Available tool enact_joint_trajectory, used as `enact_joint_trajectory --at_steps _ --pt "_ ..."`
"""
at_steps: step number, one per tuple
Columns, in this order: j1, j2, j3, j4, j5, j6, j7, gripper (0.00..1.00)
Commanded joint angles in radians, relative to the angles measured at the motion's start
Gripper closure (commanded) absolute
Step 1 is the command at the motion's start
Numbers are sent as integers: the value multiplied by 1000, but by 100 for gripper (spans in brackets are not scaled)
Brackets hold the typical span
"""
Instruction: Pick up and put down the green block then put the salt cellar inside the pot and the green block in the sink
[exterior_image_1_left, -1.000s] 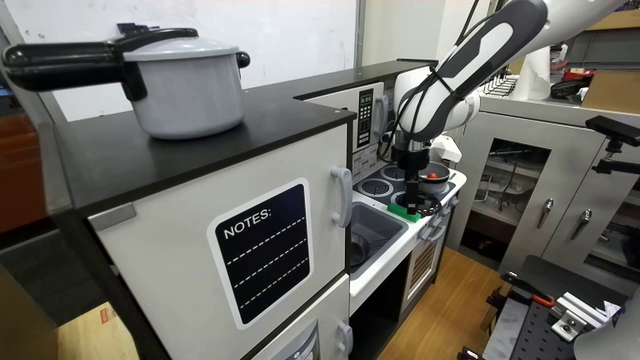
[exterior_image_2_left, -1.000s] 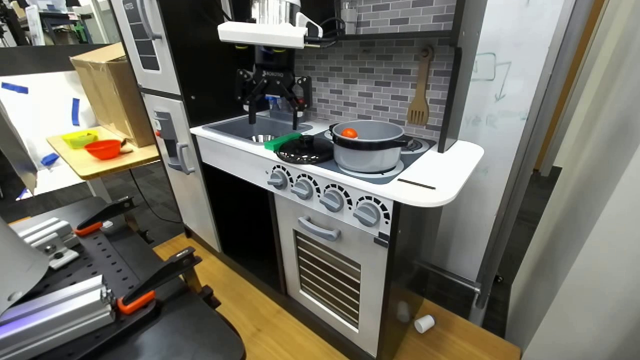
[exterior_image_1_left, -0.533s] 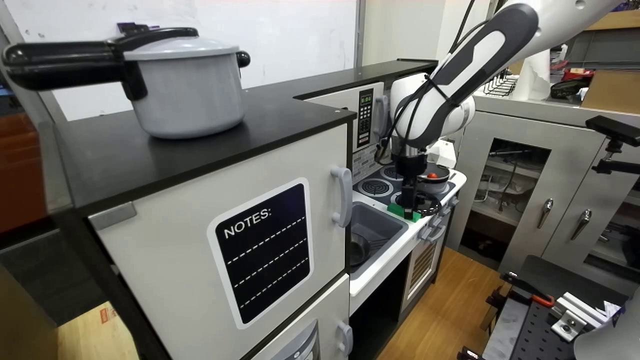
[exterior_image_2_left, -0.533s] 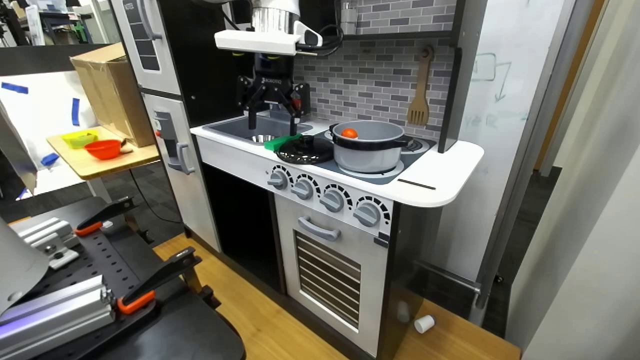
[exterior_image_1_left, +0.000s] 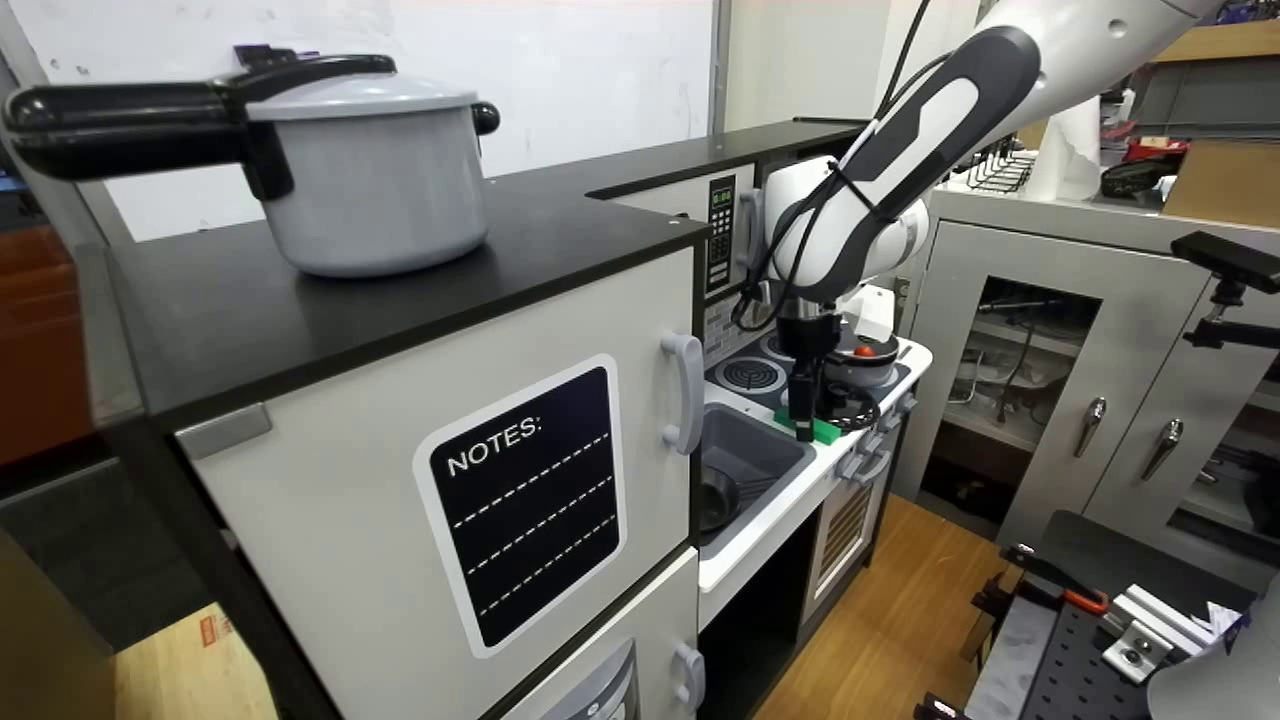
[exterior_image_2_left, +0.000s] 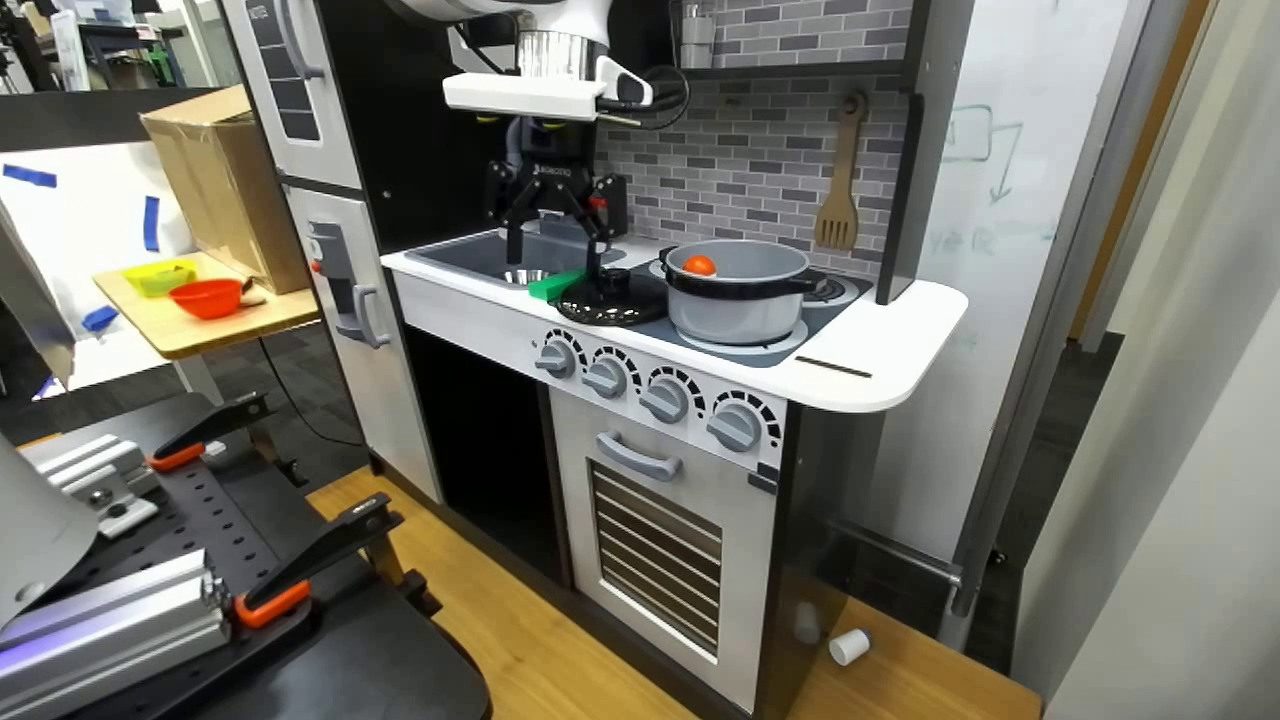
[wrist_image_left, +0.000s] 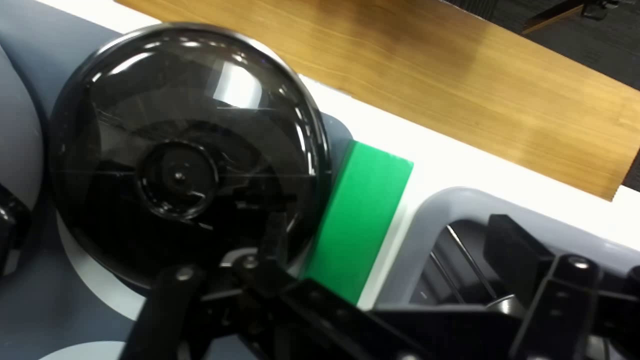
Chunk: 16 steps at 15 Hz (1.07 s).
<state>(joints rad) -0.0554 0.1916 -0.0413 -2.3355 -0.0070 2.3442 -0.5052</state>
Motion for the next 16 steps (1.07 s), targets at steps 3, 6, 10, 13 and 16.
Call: enact_joint_trajectory --at_steps 3,6,10,13,16 --pt "-12 48 13 59 -20 0 10 0" --pt "-20 20 17 32 -4 19 -35 0" --pt "-23 -34 15 -12 -24 36 -67 0" --pt "-27 -62 14 -42 -18 47 -106 0" --pt "-27 -81 14 -61 -9 57 -146 0"
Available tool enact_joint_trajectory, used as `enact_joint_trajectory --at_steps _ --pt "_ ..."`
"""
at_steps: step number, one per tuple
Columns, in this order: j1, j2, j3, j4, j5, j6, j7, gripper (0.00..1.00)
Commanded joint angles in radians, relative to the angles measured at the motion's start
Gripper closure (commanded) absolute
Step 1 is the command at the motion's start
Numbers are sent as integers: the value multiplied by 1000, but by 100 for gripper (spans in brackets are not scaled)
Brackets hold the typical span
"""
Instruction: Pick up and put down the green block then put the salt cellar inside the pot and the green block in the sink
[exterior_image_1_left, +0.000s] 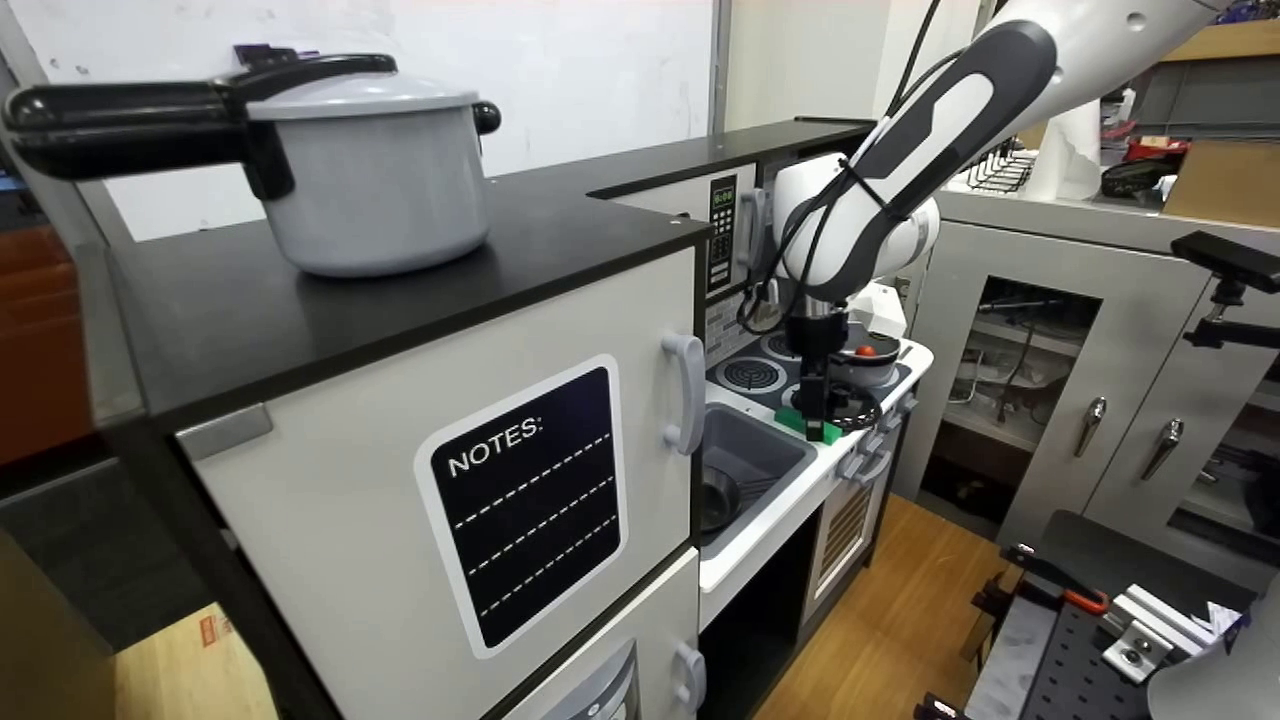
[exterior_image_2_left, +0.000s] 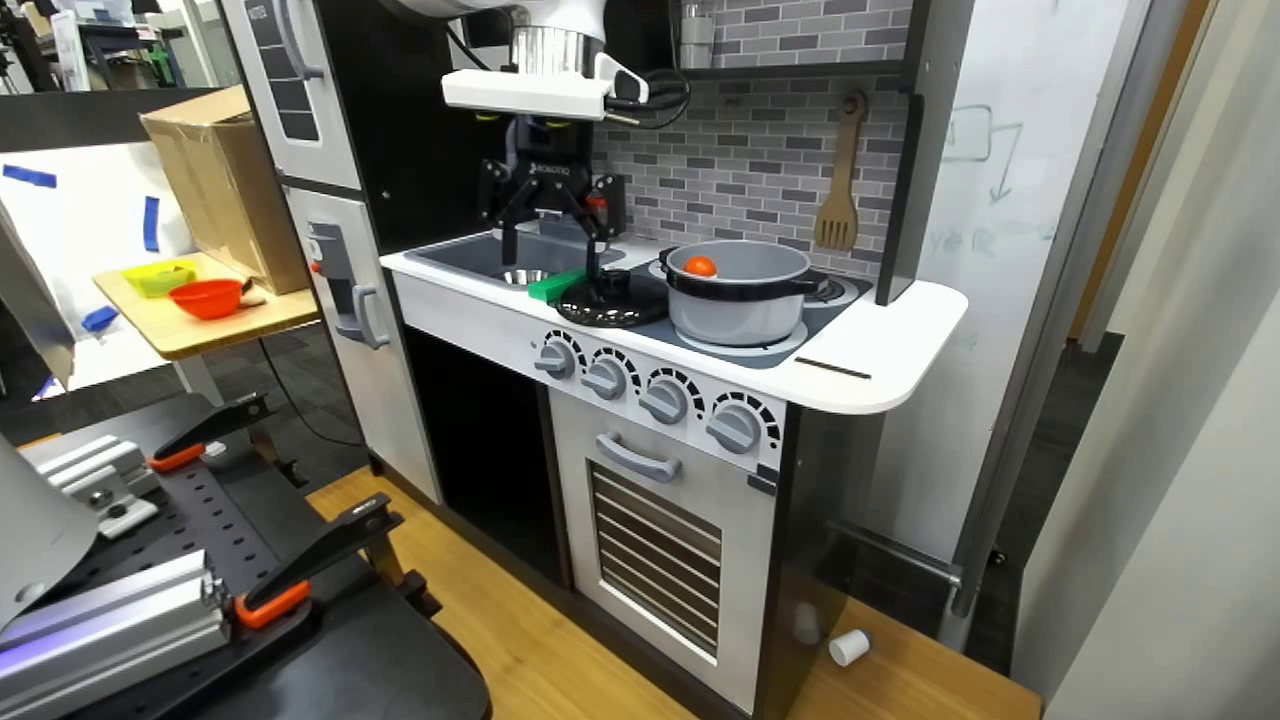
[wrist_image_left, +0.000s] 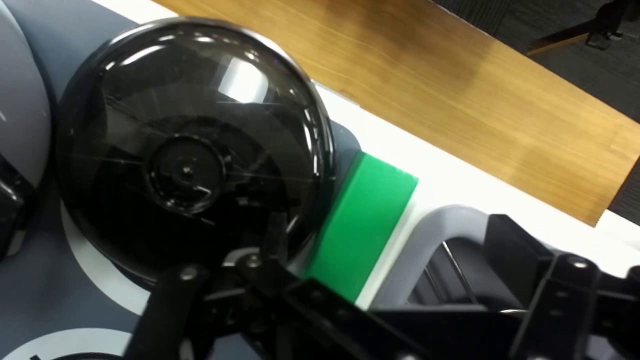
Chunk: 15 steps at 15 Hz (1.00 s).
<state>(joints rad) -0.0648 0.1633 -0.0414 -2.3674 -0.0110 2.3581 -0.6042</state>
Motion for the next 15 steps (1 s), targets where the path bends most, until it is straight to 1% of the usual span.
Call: enact_joint_trajectory --at_steps 1,9,15 --pt "-16 -58 15 -35 -4 46 -59 0" --pt "0 -135 8 -67 19 66 -143 0" --pt "7 -109 9 -60 61 59 -236 0"
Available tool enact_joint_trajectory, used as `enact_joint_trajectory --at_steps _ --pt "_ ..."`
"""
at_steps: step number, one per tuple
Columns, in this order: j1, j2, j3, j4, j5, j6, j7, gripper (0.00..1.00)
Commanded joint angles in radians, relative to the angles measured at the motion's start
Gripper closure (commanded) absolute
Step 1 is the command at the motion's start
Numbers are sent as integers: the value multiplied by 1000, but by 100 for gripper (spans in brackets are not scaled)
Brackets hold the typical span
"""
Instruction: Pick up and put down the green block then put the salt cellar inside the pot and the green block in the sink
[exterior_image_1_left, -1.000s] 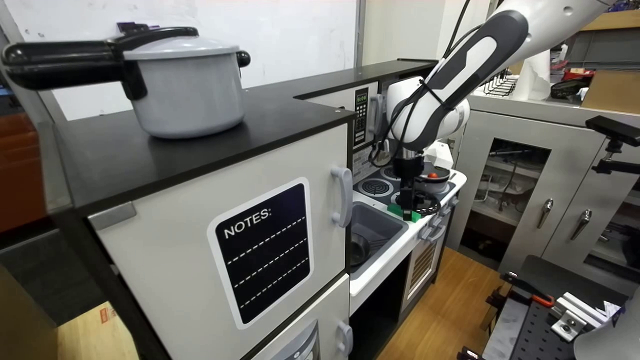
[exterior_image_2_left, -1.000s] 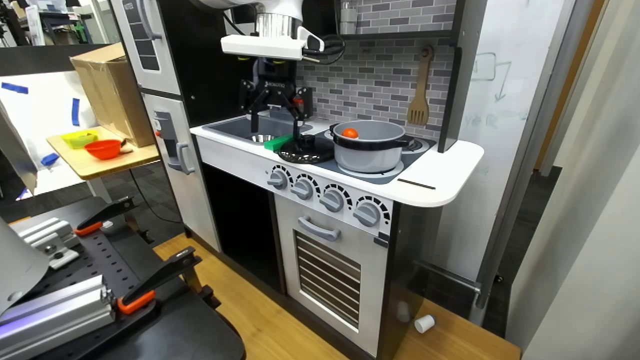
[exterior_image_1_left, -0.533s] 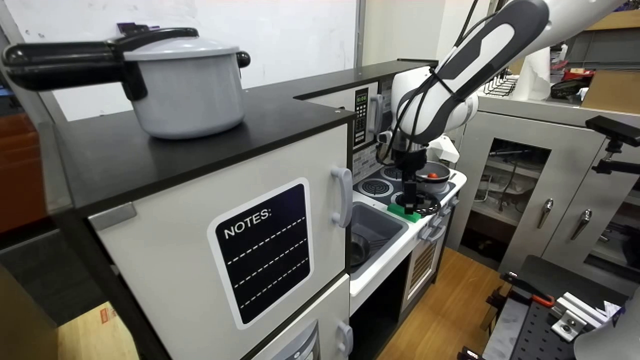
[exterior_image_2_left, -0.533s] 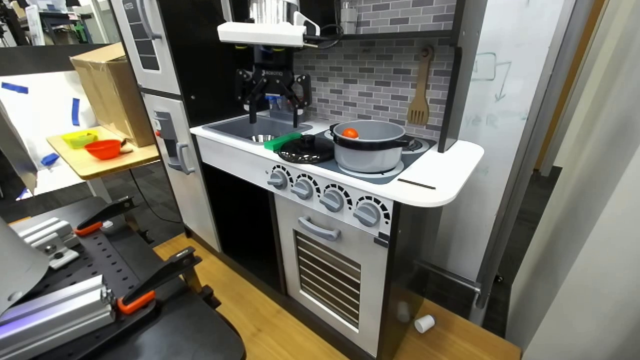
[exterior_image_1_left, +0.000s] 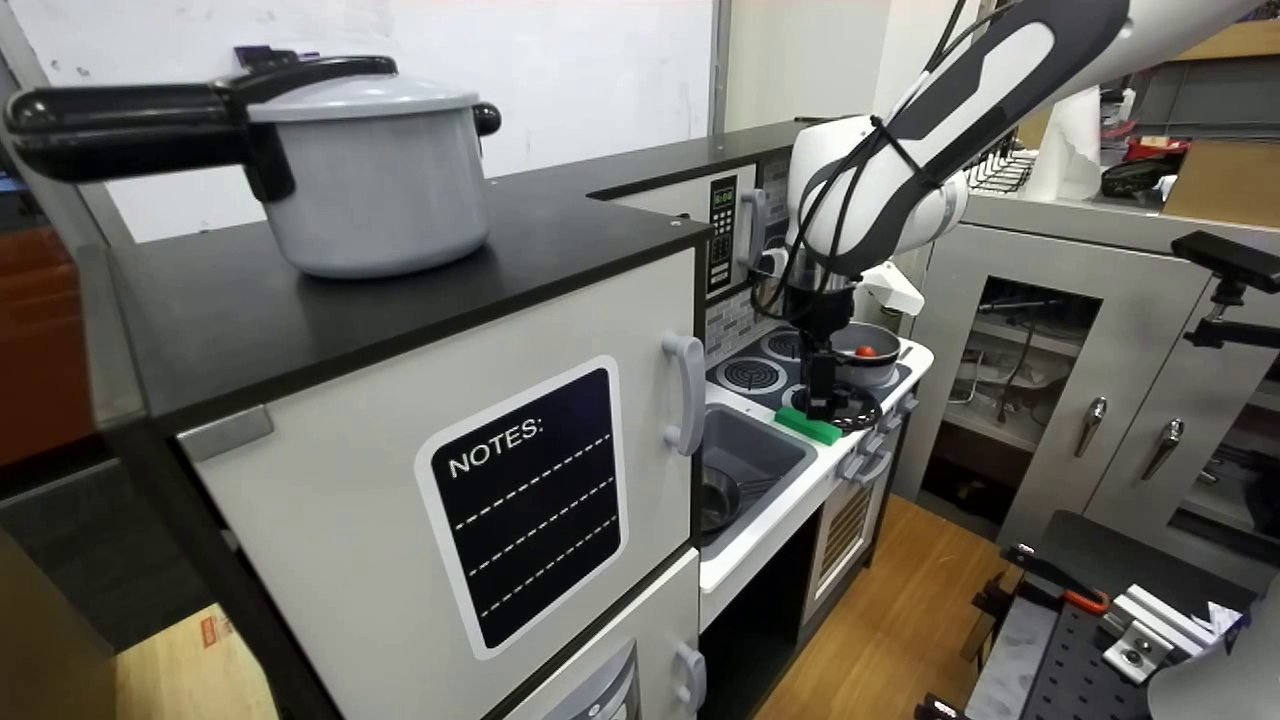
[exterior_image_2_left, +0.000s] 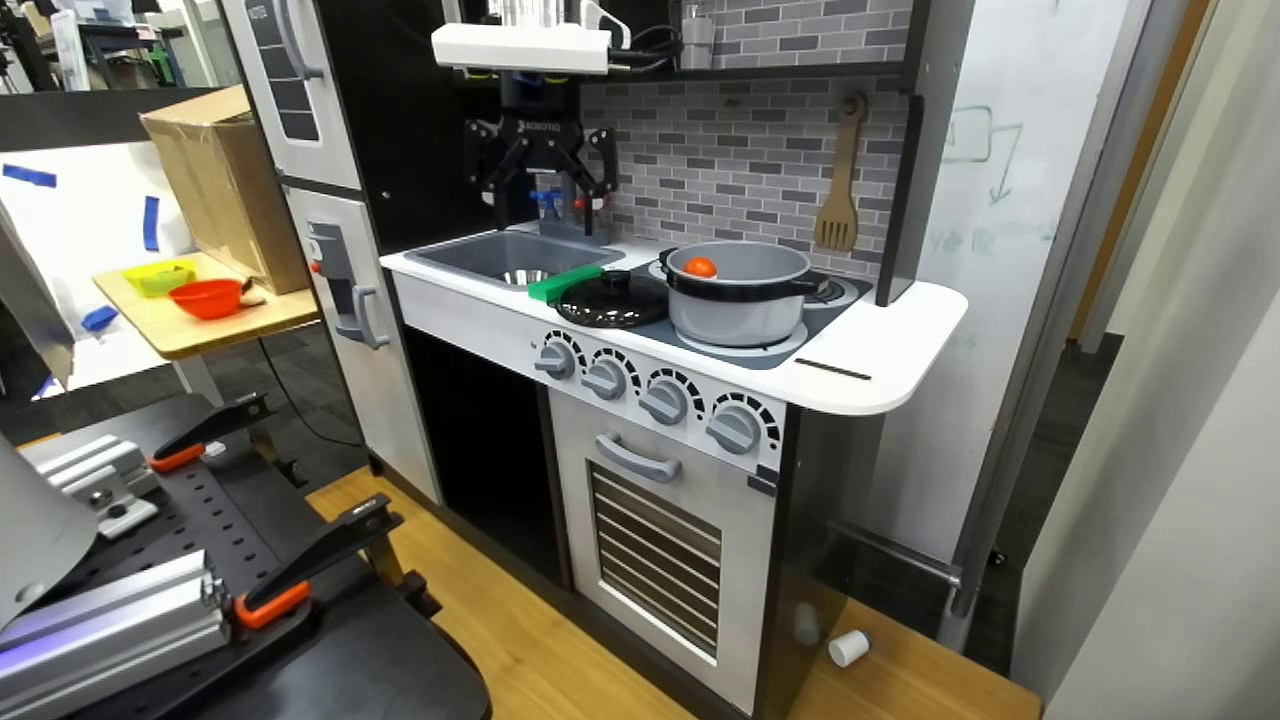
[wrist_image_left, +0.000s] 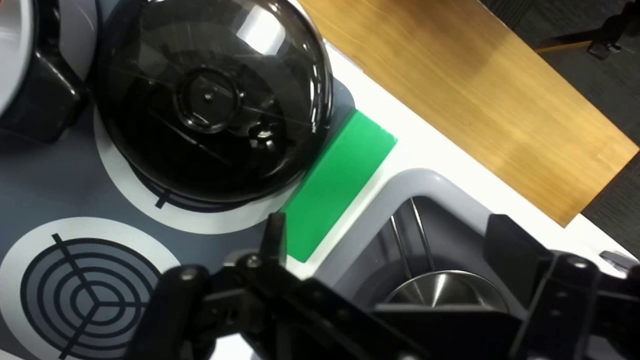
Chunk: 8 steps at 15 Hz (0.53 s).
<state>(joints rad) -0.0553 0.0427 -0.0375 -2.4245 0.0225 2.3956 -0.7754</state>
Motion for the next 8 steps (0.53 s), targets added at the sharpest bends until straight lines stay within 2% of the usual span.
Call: enact_joint_trajectory --at_steps 1,8 --pt "-3 17 5 -2 26 23 -75 0" --pt "-11 52 4 16 13 28 -115 0"
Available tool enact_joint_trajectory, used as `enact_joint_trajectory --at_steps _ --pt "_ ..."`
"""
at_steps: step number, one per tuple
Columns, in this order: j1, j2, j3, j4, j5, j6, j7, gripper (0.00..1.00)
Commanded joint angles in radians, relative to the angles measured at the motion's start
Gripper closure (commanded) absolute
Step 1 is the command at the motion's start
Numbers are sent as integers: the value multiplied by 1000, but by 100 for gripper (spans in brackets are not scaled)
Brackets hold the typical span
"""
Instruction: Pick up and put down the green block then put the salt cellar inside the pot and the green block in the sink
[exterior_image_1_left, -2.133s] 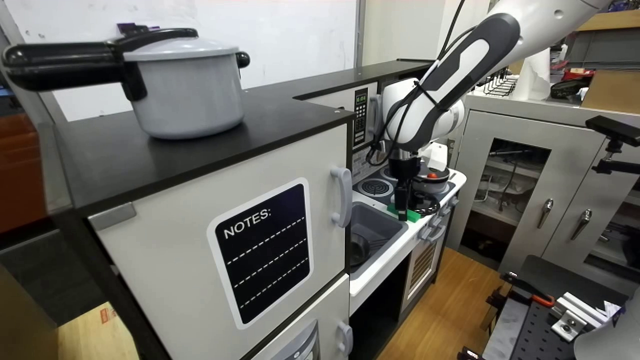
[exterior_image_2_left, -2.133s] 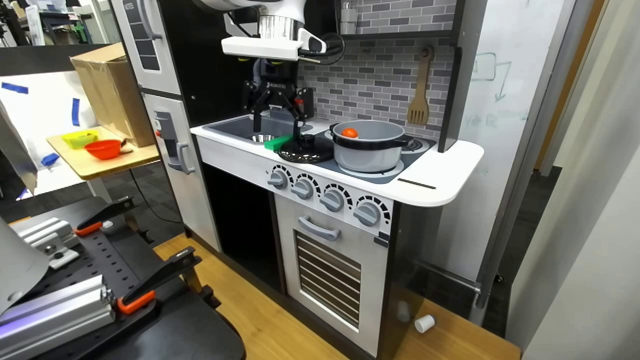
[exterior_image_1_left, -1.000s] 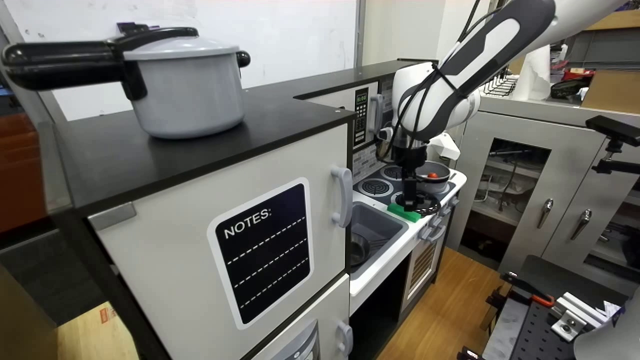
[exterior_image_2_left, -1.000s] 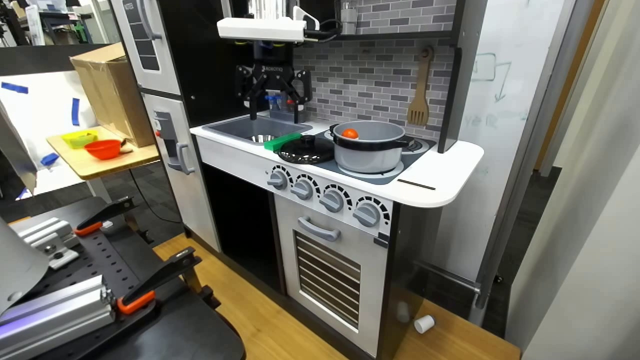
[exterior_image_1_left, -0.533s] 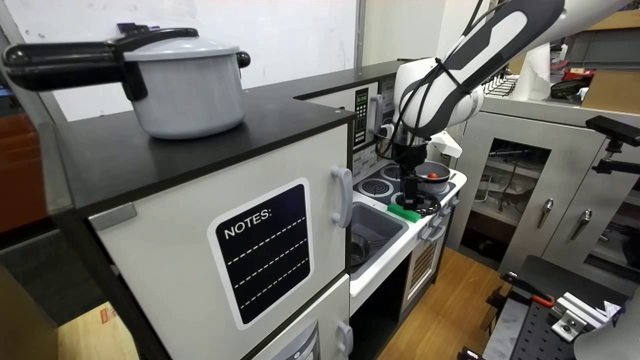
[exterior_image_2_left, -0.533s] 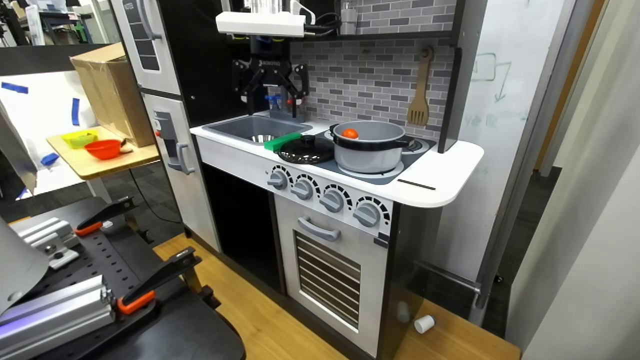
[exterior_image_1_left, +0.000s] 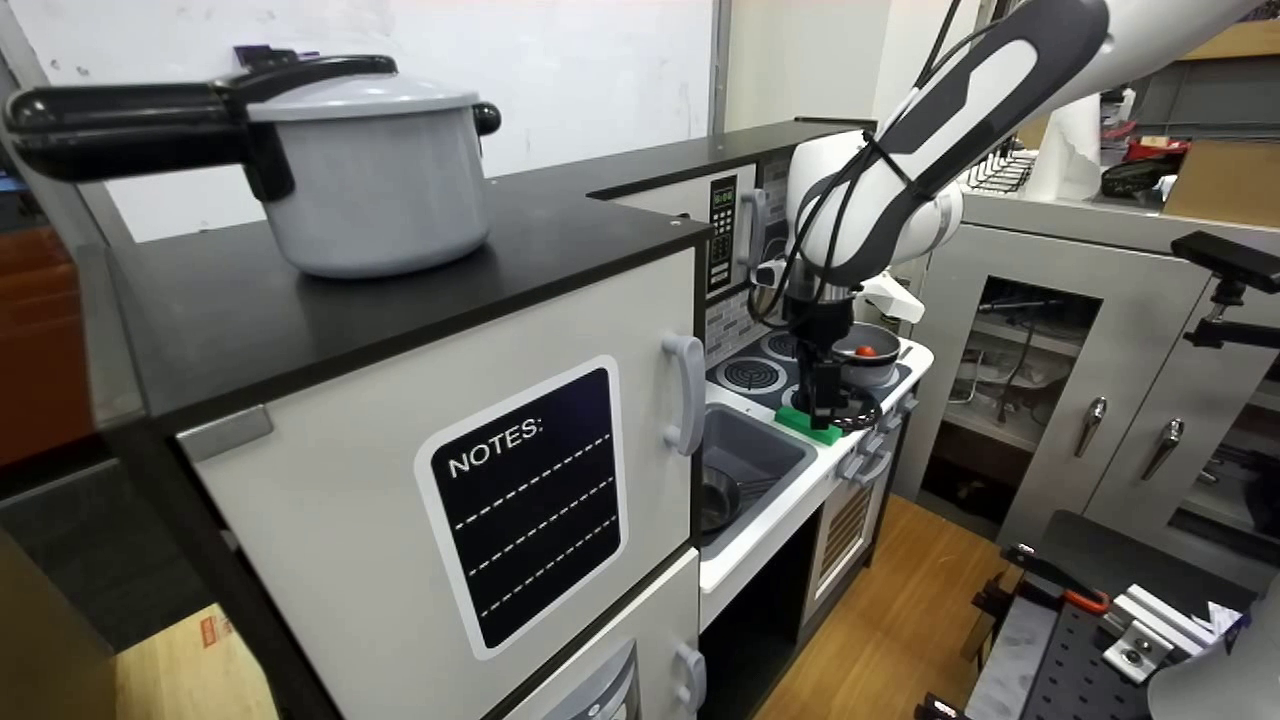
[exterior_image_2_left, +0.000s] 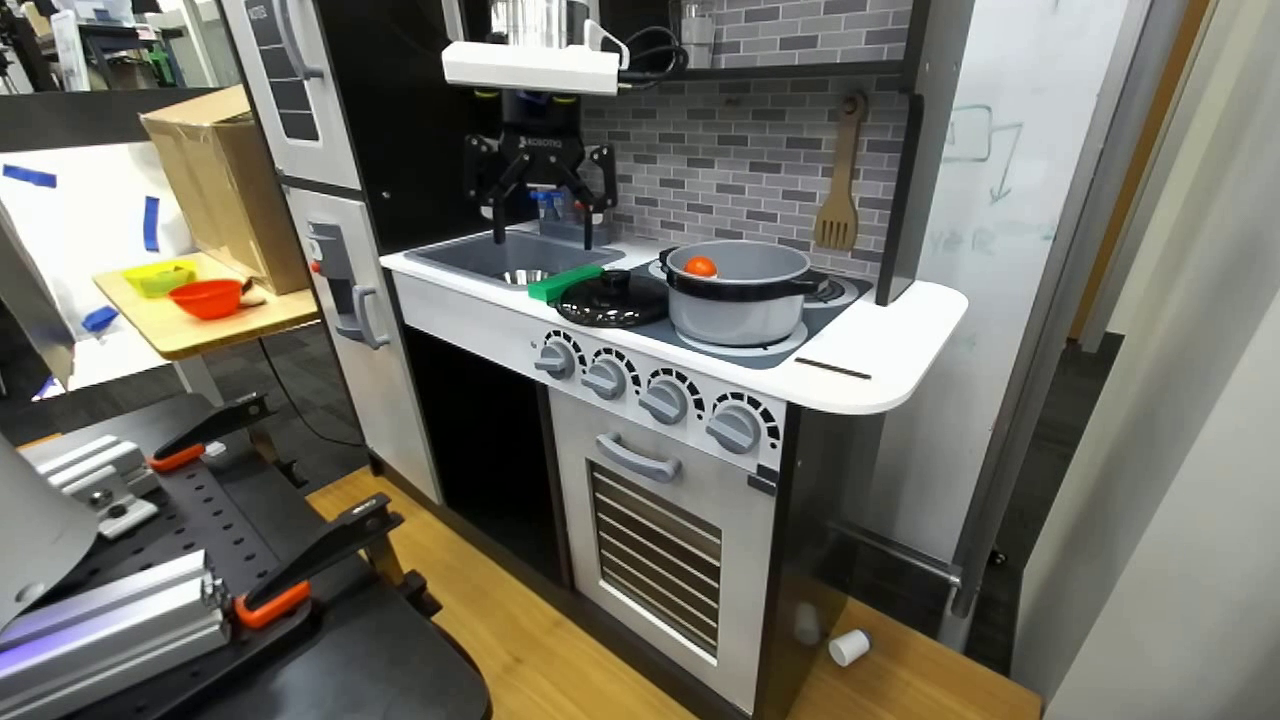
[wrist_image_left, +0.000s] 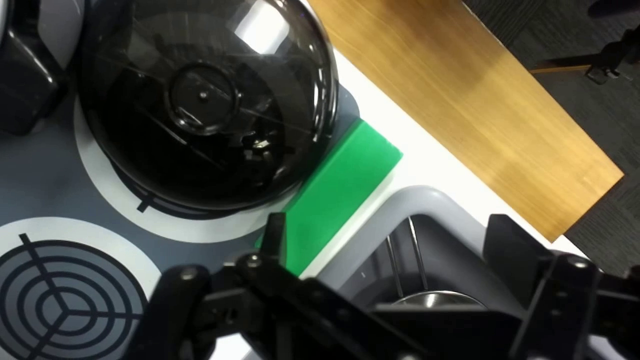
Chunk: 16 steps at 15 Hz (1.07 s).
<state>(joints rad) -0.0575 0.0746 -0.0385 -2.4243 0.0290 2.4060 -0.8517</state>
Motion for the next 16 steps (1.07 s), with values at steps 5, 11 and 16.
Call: enact_joint_trajectory --at_steps 5,11,16 --pt "-11 37 2 26 1 19 -46 0" --pt "-9 69 4 51 -5 29 -51 0" --pt "-12 95 0 65 -15 45 -55 0"
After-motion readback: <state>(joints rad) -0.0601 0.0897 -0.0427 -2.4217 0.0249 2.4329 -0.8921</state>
